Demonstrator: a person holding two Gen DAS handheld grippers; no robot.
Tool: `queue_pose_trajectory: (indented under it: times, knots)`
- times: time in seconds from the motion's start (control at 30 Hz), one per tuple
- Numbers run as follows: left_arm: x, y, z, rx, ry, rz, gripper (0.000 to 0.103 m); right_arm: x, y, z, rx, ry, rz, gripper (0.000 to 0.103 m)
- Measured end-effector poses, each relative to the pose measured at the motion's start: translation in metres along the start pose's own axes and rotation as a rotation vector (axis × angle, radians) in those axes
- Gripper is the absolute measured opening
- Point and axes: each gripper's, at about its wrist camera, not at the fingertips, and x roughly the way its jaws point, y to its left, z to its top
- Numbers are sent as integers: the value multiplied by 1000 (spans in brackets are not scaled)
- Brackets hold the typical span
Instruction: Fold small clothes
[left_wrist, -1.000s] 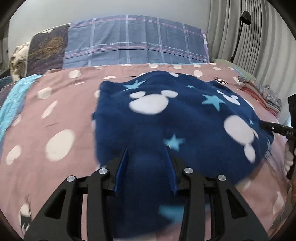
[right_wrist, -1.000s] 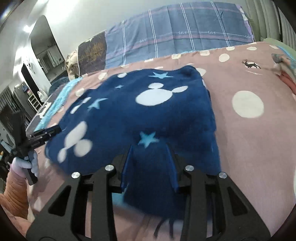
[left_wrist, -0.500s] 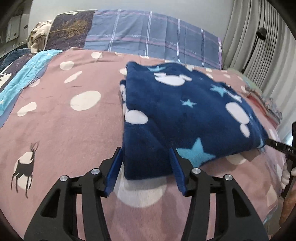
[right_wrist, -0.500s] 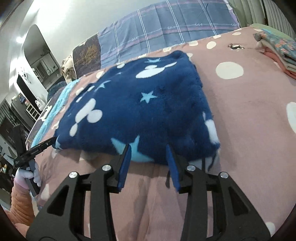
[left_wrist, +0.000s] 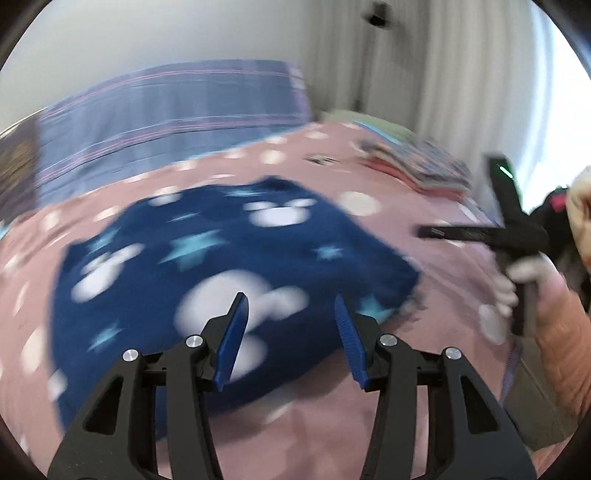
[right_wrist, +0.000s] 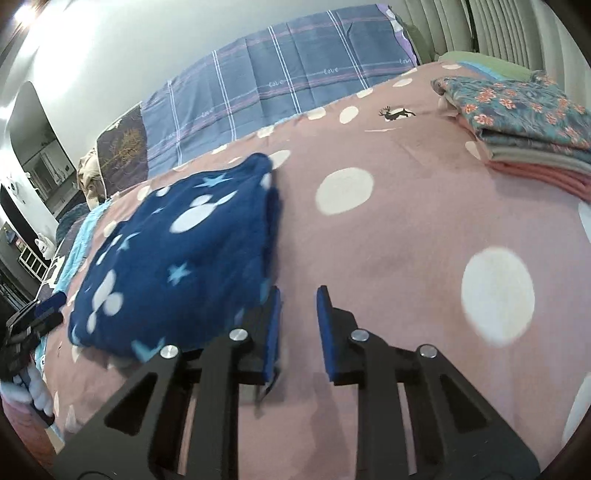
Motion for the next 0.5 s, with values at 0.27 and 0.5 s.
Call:
queue_pose_trajectory:
  times: [0.27, 0.5]
  knots:
    - [87, -72, 40, 124, 91, -89, 50, 57, -8, 52, -113, 124, 116, 22]
    - [134, -91, 43, 111, 197, -35, 51, 116, 2, 84, -176, 232, 145, 27]
